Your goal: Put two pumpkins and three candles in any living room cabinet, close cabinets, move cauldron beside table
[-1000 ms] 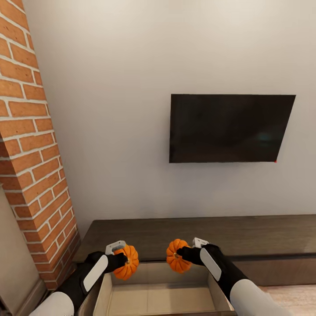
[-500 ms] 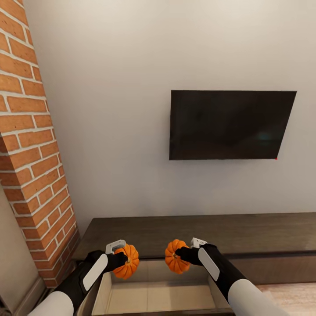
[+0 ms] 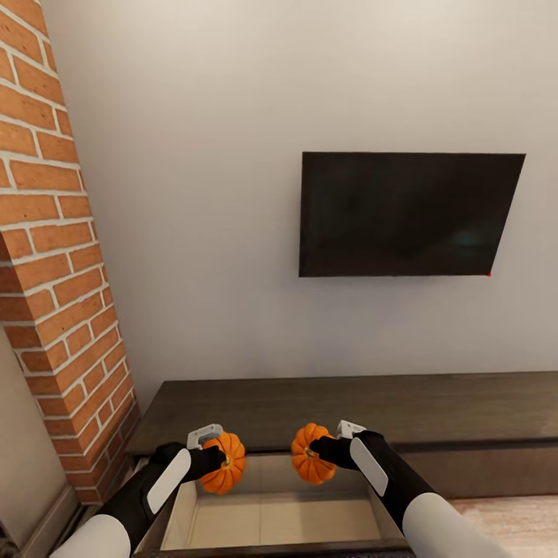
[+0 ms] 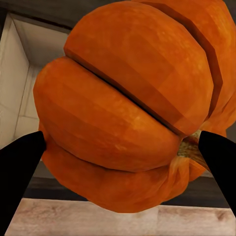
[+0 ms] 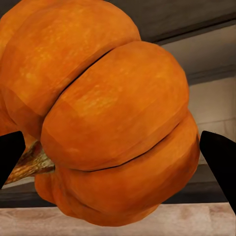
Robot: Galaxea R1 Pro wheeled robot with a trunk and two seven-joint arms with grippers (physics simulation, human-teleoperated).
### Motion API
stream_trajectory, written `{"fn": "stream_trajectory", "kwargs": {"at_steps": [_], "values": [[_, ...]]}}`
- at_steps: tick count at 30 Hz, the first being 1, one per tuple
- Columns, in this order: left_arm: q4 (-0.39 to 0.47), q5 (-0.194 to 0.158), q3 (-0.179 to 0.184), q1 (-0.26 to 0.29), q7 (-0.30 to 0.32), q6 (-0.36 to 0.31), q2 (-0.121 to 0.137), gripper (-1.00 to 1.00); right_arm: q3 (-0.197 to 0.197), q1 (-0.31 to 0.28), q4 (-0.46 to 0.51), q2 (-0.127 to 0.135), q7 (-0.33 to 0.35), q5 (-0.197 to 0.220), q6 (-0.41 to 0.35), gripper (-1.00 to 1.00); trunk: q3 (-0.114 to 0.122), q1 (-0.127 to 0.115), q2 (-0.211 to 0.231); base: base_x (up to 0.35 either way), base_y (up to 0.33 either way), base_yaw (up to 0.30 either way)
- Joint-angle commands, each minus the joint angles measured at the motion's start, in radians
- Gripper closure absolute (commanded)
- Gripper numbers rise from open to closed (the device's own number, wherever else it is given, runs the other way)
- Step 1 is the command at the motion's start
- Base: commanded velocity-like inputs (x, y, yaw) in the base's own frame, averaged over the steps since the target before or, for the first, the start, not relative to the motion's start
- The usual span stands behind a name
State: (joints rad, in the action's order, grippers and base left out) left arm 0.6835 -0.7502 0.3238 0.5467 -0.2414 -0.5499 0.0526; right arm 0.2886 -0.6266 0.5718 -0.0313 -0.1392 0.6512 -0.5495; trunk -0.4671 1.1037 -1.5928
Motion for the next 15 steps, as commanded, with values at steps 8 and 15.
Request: {"fn": "stream_trajectory", "kwargs": {"at_steps": [8, 15], "values": [[-0.008, -0.004, 0.006, 0.001, -0.010, -0.001, -0.002, 1.00, 0.004, -0.001, 0.002, 0.001, -0.011, 0.006, -0.001, 1.00, -0.026, 0.031, -0.057, 0.000, 0.000, 0.000], [-0.009, -0.005, 0.006, 0.001, -0.015, -0.001, -0.005, 1.00, 0.004, -0.001, 0.002, 0.001, -0.011, 0.004, -0.001, 1.00, -0.048, 0.058, -0.106, 0.000, 0.000, 0.000]]}}
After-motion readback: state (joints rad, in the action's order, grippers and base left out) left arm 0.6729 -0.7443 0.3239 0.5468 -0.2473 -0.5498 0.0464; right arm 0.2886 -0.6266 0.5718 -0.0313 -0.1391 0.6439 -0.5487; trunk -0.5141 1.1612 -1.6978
